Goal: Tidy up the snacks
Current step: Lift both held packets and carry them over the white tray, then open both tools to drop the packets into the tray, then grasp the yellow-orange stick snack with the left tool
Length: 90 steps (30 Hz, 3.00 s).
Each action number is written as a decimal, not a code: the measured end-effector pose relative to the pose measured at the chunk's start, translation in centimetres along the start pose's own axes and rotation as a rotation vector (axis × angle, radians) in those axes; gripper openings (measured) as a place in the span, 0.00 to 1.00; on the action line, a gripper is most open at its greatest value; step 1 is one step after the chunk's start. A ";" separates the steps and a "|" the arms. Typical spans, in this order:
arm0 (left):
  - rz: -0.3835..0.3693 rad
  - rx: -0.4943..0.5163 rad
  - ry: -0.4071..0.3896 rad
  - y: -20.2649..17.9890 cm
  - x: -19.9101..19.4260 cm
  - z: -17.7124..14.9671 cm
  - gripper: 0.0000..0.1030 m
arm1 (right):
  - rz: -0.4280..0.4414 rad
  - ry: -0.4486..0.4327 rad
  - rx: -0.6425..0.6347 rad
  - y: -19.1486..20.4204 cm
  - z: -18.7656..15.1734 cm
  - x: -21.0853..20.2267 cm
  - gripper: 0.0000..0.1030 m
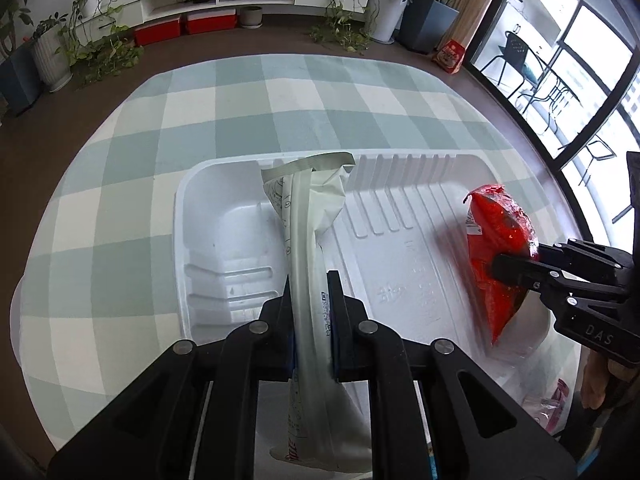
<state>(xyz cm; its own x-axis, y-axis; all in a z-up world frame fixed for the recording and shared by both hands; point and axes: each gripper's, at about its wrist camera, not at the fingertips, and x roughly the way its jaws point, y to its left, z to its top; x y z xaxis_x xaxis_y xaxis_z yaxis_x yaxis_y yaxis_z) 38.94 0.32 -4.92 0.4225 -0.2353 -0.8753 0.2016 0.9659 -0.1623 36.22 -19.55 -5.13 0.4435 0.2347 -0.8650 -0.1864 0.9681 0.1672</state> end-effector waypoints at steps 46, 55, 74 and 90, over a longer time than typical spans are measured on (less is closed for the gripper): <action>0.078 -0.210 -0.515 3.0 -27.4 -23.9 1.00 | 0.251 -0.460 0.205 -0.5 -19.7 -21.6 1.00; 0.145 0.080 -0.338 -6.6 -22.6 -34.4 1.00 | 0.292 -0.308 0.298 3.2 -27.9 -18.1 0.86; -0.138 0.399 -0.126 -14.2 -13.9 -29.7 0.63 | 0.199 -0.232 0.370 1.2 -29.8 -15.1 0.82; -0.207 0.385 0.035 -14.6 -9.8 -27.0 0.27 | 0.181 -0.179 0.357 1.1 -29.1 -13.4 0.82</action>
<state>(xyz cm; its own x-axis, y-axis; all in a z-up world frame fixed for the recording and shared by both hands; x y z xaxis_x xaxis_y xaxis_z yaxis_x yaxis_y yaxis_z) 7.99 -8.61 -6.26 0.3102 -0.4093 -0.8581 0.5963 0.7867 -0.1597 4.55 -24.15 -7.14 0.5821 0.3847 -0.7163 0.0254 0.8720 0.4889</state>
